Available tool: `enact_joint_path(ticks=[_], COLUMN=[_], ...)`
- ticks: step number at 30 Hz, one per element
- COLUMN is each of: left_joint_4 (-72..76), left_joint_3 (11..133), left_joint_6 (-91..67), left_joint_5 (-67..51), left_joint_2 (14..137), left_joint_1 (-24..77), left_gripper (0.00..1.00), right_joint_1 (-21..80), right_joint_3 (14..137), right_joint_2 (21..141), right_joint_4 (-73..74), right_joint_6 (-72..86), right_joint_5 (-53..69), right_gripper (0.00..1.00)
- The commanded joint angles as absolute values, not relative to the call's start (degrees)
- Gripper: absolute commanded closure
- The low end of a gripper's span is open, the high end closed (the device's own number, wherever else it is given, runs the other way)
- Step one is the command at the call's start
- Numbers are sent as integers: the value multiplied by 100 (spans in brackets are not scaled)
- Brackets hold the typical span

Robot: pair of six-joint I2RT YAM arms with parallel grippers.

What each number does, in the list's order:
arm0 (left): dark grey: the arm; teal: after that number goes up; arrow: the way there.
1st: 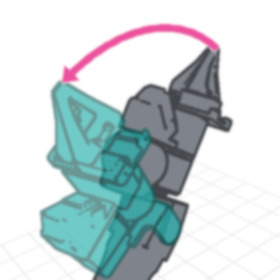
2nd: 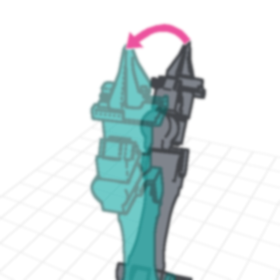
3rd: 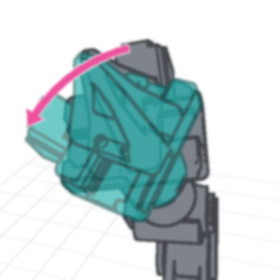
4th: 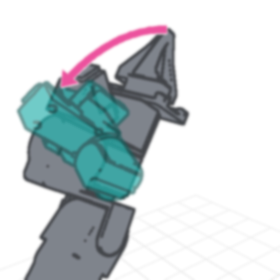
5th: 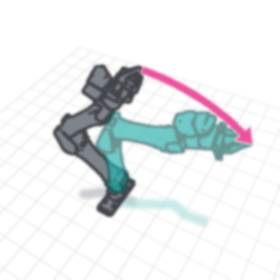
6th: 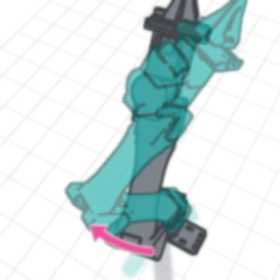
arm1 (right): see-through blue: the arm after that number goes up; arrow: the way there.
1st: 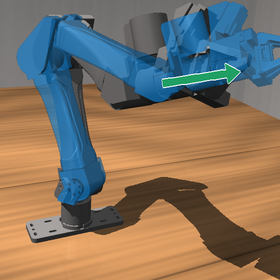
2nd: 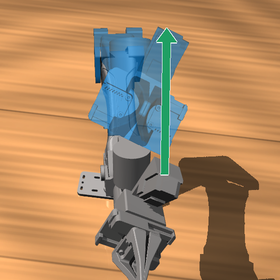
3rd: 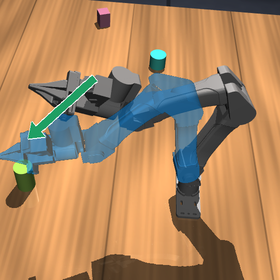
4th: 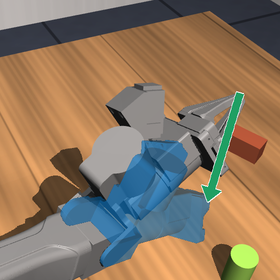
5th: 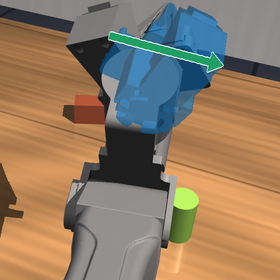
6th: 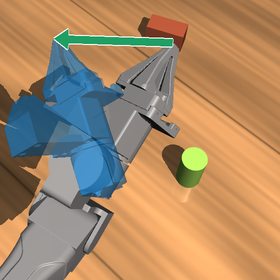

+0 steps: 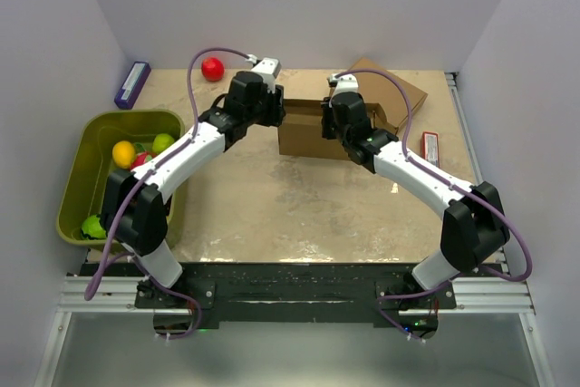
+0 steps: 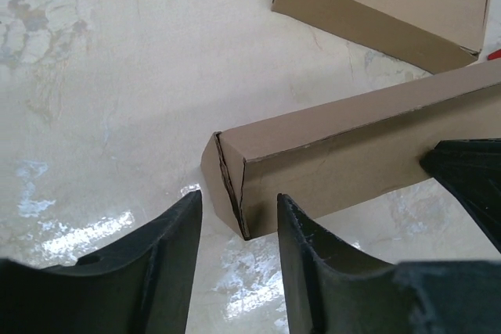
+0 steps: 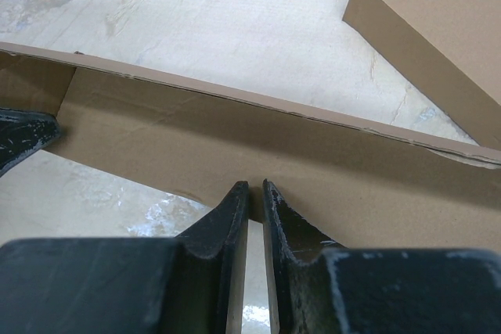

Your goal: Fold the paper box

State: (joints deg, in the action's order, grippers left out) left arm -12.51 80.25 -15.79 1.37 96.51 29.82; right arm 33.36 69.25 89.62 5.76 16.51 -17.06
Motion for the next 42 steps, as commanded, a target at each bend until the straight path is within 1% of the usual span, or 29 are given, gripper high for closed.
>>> enact_joint_path(ticks=[1, 6, 7, 8, 10, 16, 17, 20, 28, 30, 31, 33, 34, 35, 42], left_joint_4=[-1398, -1344, -1362, -1397, -1503, -1512, -1520, -1547, -1547, -1503, -1477, -1415, -1398, -1371, -1099], left_joint_3=[8385, 8472, 8507, 8612, 8701, 8824, 8833, 8851, 8807, 8772, 8737, 8719, 8693, 8666, 8218], left_joint_6=[-1266, -1117, -1090, -1055, -993, -932, -914, -888, -896, -879, -862, -844, -826, -800, -967], left_joint_5=[229, 325, 343, 360, 404, 352, 352, 334, 307, 308, 308, 255, 229, 194, 167], left_joint_2=[9607, 9518, 9545, 9571, 9641, 9729, 9747, 9800, 9844, 9853, 9835, 9844, 9844, 9844, 9739], left_joint_1=[3015, 3015, 3006, 3006, 3015, 3015, 3015, 3006, 3006, 3015, 3015, 3015, 3015, 3015, 3032], left_gripper=[49, 49, 50, 56, 61, 64, 67, 71, 72, 78, 84, 90, 96, 99, 100], right_joint_1=[3357, 3357, 3357, 3357, 3357, 3357, 3357, 3366, 3357, 3357, 3357, 3357, 3357, 3357, 3357], right_joint_3=[6777, 6768, 6776, 6776, 6768, 6811, 6812, 6820, 6847, 6847, 6838, 6838, 6847, 6847, 6855], right_joint_2=[9123, 9105, 9105, 9105, 9105, 9140, 9141, 9141, 9176, 9176, 9176, 9176, 9176, 9193, 9211], right_joint_4=[1424, 1424, 1424, 1424, 1424, 1433, 1424, 1441, 1450, 1441, 1441, 1450, 1450, 1433, 1450], right_joint_6=[1679, 1679, 1679, 1687, 1670, 1670, 1670, 1670, 1670, 1652, 1661, 1644, 1635, 1635, 1652], right_joint_5=[-1714, -1705, -1696, -1705, -1705, -1696, -1696, -1696, -1696, -1714, -1705, -1714, -1723, -1723, -1740], right_gripper=[83, 83, 83, 83, 83, 84, 84, 84, 84, 84, 84, 84, 84, 84, 85])
